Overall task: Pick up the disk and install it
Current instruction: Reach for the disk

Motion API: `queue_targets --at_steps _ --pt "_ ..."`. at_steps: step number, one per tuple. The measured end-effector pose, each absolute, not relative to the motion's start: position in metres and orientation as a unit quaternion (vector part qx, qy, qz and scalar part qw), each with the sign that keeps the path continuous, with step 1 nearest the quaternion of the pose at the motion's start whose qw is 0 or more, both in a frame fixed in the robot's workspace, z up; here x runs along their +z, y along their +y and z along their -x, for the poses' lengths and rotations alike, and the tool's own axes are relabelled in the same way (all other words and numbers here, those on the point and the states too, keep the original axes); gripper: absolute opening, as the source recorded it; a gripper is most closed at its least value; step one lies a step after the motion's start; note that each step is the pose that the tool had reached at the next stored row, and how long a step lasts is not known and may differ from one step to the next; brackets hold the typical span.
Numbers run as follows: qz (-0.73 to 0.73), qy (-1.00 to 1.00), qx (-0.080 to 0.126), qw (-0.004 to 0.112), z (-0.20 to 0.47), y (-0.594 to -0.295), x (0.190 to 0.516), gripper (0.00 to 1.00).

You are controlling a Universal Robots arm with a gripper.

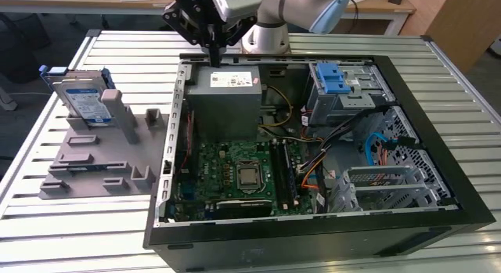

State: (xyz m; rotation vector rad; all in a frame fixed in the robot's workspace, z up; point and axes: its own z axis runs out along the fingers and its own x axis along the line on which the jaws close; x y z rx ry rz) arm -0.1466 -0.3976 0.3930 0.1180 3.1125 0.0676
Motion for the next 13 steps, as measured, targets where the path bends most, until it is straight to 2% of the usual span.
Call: queue_targets --at_steps 13 --pt "-0.038 0.999 0.022 0.013 0.1565 -0.3965 0.3924 0.11"
